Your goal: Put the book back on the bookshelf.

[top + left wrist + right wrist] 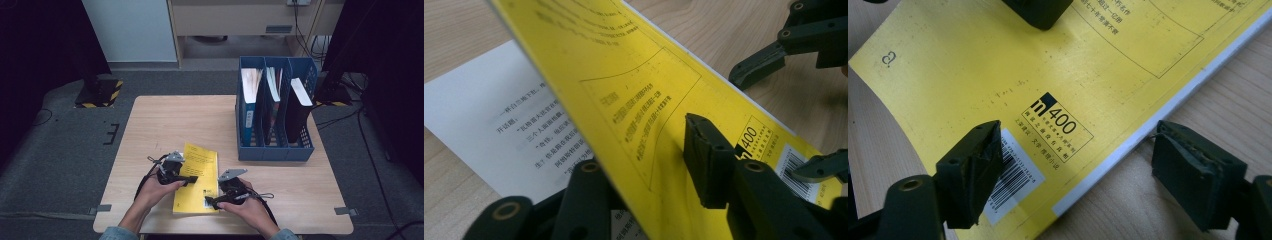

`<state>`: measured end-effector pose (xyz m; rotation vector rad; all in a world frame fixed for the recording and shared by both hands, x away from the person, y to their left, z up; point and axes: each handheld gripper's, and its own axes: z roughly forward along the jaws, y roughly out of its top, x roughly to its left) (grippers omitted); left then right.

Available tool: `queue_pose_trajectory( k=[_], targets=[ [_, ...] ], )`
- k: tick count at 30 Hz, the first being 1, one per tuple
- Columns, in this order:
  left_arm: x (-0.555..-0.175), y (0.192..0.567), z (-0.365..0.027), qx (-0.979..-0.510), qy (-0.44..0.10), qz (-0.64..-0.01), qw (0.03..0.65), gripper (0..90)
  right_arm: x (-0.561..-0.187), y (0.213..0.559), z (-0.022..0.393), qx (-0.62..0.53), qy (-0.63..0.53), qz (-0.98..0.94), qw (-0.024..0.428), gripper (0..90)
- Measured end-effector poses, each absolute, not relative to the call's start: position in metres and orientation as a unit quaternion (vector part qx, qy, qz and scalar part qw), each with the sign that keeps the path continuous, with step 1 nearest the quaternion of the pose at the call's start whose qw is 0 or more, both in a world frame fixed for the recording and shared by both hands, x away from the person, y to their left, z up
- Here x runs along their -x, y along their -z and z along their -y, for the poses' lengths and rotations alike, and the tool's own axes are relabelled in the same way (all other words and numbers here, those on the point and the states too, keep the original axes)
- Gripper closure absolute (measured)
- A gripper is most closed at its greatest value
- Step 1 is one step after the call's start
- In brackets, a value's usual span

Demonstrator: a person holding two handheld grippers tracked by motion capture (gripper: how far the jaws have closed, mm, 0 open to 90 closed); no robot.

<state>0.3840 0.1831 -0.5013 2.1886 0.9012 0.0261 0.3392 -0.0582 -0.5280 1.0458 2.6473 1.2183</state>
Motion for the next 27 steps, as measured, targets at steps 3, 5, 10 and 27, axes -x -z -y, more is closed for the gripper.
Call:
queue_pose_trajectory(
  k=[3, 5, 10, 27],
  targets=[
    [-0.384, 0.501, -0.183, -0.854, -0.01, -0.356, 0.38, 70.0, -0.342, 0.527, 0.057, -0.338, -0.391, -0.856, 0.018, 17.9],
    [-0.383, 0.501, -0.184, -0.852, -0.01, -0.357, 0.382, 71.7, -0.342, 0.528, 0.057, -0.336, -0.391, -0.857, 0.017, 16.3],
    [-0.382, 0.5, -0.184, -0.849, -0.012, -0.362, 0.385, 74.0, -0.342, 0.528, 0.056, -0.328, -0.39, -0.86, 0.011, 12.8],
    [-0.378, 0.494, -0.191, -0.836, -0.008, -0.367, 0.407, 79.7, -0.361, 0.525, 0.052, -0.33, -0.374, -0.867, 0.001, 13.4]
  ],
)
